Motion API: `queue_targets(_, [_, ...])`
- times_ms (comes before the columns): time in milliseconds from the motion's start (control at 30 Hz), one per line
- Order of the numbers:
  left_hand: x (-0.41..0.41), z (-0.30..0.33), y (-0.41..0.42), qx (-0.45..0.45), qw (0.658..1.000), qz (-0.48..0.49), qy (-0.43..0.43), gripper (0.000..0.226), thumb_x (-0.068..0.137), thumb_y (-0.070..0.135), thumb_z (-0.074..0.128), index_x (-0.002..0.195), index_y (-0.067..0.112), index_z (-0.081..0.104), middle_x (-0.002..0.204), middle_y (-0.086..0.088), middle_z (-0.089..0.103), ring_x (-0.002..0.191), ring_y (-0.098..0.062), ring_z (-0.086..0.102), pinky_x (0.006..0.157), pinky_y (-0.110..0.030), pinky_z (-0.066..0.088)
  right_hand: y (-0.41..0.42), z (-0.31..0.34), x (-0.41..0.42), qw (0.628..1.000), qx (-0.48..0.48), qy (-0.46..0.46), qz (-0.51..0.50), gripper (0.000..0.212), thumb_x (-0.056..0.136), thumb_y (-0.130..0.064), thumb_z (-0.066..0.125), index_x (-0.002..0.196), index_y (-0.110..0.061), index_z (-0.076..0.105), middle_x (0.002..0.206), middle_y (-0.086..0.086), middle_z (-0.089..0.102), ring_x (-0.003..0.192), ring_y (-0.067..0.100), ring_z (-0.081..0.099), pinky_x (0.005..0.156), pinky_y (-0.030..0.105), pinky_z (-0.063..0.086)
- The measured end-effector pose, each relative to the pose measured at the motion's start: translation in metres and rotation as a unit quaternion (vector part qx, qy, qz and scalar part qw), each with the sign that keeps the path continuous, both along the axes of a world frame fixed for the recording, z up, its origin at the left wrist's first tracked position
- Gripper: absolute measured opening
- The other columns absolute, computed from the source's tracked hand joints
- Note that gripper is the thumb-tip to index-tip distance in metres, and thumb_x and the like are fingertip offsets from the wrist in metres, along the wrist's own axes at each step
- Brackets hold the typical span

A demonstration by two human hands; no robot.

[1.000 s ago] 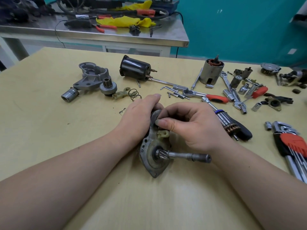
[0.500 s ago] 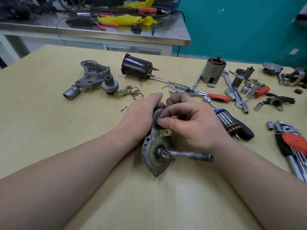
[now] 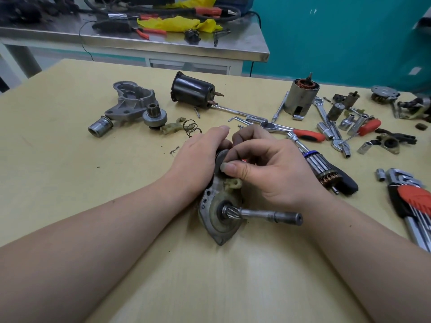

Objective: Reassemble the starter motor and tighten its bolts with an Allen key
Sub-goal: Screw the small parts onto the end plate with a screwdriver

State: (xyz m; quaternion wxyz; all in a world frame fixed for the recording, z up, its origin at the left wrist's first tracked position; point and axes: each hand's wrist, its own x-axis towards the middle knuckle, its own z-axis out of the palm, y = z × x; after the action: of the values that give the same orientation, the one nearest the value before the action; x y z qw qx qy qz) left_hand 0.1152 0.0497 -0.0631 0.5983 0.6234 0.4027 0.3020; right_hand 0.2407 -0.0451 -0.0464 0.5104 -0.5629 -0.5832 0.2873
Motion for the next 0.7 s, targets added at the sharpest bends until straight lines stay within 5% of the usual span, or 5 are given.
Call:
queue_targets(267, [0.0003, 0.0023, -0.0013, 0.011, 1.000, -0.006, -0.005, 0.039, 0.084, 0.057, 0.056, 0.060, 0.031, 0.070, 0.063, 0.002, 0.061, 0.064, -0.015, 0.054, 0.078, -0.044, 0.045, 0.0001, -0.0060, 0.0023, 1.000, 0.012, 0.011, -0.003, 0.009, 0.070, -0.026, 0.081, 0.077, -0.030, 0.076, 0.093, -0.004, 0.054, 0.091, 0.013, 0.056, 0.081, 0.036, 0.047])
queue_targets(433, [-0.0004, 0.0037, -0.0016, 0.016, 1.000, -0.012, 0.012, 0.047, 0.084, 0.059, 0.053, 0.063, 0.021, 0.072, 0.064, 0.002, 0.064, 0.067, -0.017, 0.057, 0.088, -0.057, 0.052, 0.0005, -0.0059, 0.0017, 1.000, 0.015, 0.027, -0.004, 0.007, 0.072, -0.026, 0.079, 0.078, -0.027, 0.076, 0.093, -0.005, 0.056, 0.089, 0.008, 0.058, 0.083, 0.033, 0.049])
queue_targets(700, [0.0006, 0.0026, -0.0018, 0.003, 1.000, 0.021, 0.005, 0.036, 0.080, 0.061, 0.058, 0.056, 0.039, 0.074, 0.061, 0.012, 0.068, 0.071, -0.014, 0.064, 0.095, -0.054, 0.053, 0.0002, -0.0042, 0.0007, 1.000, 0.007, 0.021, -0.001, 0.009, 0.072, -0.023, 0.079, 0.079, -0.026, 0.076, 0.103, 0.001, 0.057, 0.099, 0.009, 0.058, 0.084, 0.033, 0.049])
